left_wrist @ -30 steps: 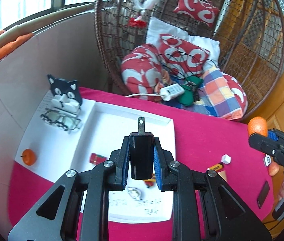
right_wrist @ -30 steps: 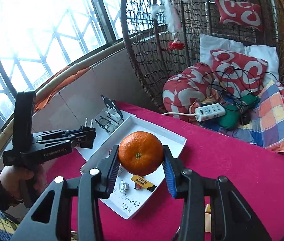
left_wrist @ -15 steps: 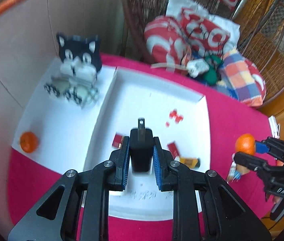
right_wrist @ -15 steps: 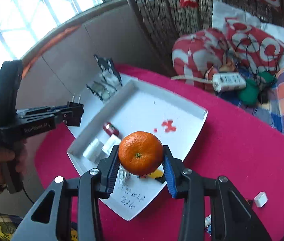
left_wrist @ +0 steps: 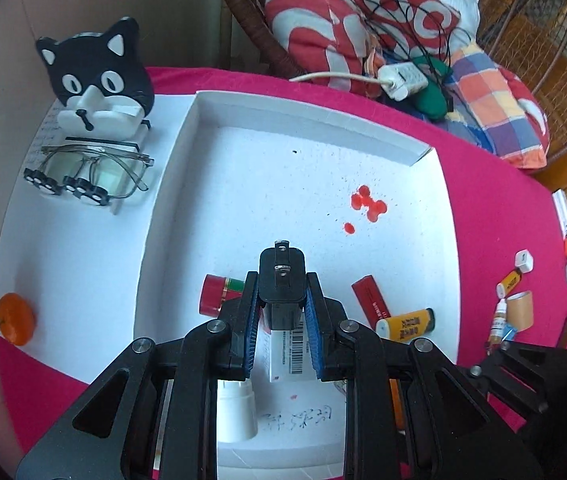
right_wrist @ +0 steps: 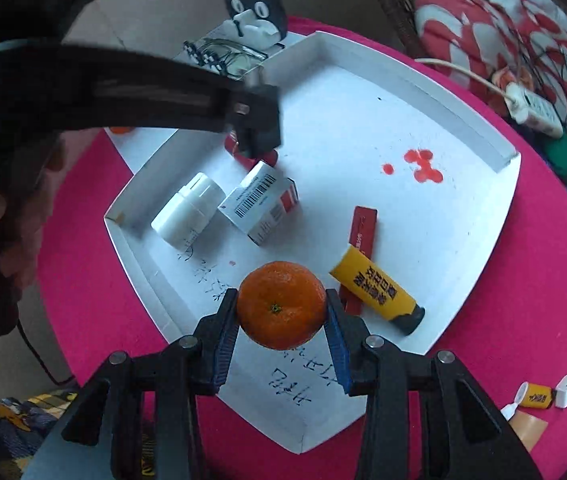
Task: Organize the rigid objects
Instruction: 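Open both tools to drop the plug and orange into the tray, then move both tools back toward the pen and tape roll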
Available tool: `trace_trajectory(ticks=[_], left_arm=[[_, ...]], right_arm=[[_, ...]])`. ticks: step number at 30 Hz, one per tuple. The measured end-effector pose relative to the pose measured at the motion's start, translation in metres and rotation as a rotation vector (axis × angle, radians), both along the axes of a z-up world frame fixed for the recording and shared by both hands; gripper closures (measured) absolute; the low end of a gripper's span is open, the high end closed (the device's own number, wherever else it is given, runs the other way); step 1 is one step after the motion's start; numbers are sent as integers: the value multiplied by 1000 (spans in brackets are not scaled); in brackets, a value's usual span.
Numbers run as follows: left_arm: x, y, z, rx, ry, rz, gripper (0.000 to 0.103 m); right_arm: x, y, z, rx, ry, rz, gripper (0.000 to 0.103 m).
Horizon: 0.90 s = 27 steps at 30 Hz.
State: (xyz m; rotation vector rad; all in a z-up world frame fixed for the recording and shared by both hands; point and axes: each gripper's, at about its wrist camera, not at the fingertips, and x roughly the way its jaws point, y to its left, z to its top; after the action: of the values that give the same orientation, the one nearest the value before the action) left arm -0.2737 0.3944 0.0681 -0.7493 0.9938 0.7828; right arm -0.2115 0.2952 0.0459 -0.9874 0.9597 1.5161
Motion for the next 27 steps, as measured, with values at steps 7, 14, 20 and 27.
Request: trace_trajectory(ticks=[7,14,20,27], left_arm=[[-1,6,-4,13,40,23,40],[-4,4,8,83,45,57,0],[-1,-3,10,78,58,87,0],[25,-30,26,110,49,27,0]], right_arm=[[-1,-8,16,99,-32,-26,0],[7,-15,27,129,-25,-76,0],[28,-24,30,144,8,-140,0],[82,-50,49,210,84,-312,0]])
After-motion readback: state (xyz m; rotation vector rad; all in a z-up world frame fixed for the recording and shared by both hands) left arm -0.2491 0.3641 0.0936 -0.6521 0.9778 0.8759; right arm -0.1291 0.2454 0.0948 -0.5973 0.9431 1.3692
